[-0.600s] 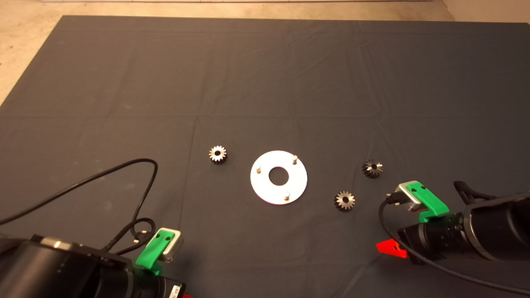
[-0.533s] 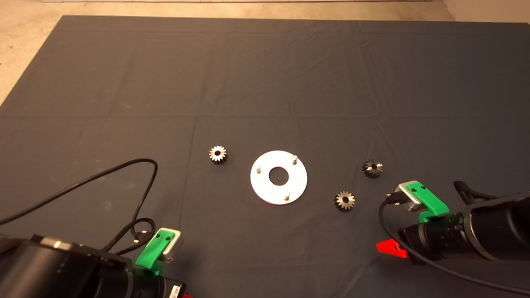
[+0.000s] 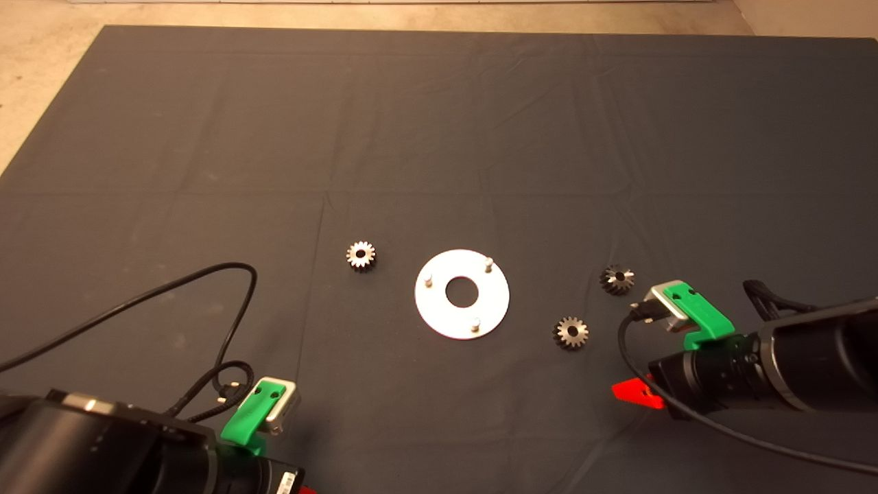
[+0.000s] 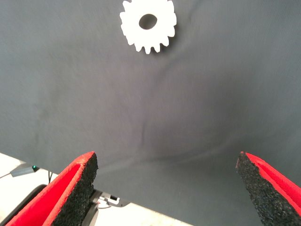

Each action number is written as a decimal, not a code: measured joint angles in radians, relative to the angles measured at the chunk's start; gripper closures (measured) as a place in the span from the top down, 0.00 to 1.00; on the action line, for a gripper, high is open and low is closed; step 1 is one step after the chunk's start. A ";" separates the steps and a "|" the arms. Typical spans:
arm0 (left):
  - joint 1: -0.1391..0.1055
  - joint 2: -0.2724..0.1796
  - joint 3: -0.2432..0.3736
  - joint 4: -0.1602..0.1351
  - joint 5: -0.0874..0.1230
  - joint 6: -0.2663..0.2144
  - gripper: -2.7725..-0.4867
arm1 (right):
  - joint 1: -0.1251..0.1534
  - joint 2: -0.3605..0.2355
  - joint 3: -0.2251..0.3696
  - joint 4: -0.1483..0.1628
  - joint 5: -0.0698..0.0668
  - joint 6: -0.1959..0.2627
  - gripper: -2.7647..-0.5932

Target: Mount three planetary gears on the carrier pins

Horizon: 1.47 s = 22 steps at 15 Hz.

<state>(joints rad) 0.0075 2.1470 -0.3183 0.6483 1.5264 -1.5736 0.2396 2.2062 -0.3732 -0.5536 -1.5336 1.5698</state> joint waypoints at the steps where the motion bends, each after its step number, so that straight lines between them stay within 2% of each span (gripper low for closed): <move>1: 0.000 0.000 0.000 0.000 0.000 0.000 0.50 | 0.005 0.007 -0.006 0.000 0.000 0.000 0.74; 8: 0.000 0.000 0.000 0.000 0.000 0.000 0.50 | 0.007 0.119 -0.121 -0.004 0.000 -0.001 0.74; 9: 0.000 0.000 0.000 0.000 0.000 0.000 0.50 | 0.002 0.127 -0.139 -0.006 0.000 -0.003 0.74; 13: 0.000 0.000 0.000 0.000 0.000 0.000 0.50 | -0.060 0.171 -0.224 -0.020 0.001 -0.042 0.74; 19: 0.000 -0.003 0.000 0.000 -0.001 0.001 0.50 | -0.103 0.193 -0.281 -0.063 0.000 -0.082 0.74; 22: 0.000 -0.003 0.000 0.000 0.000 0.001 0.50 | -0.104 0.193 -0.304 -0.077 0.000 -0.107 0.74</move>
<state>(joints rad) 0.0075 2.1436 -0.3183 0.6483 1.5260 -1.5730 0.1353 2.3996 -0.6768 -0.6304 -1.5332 1.4623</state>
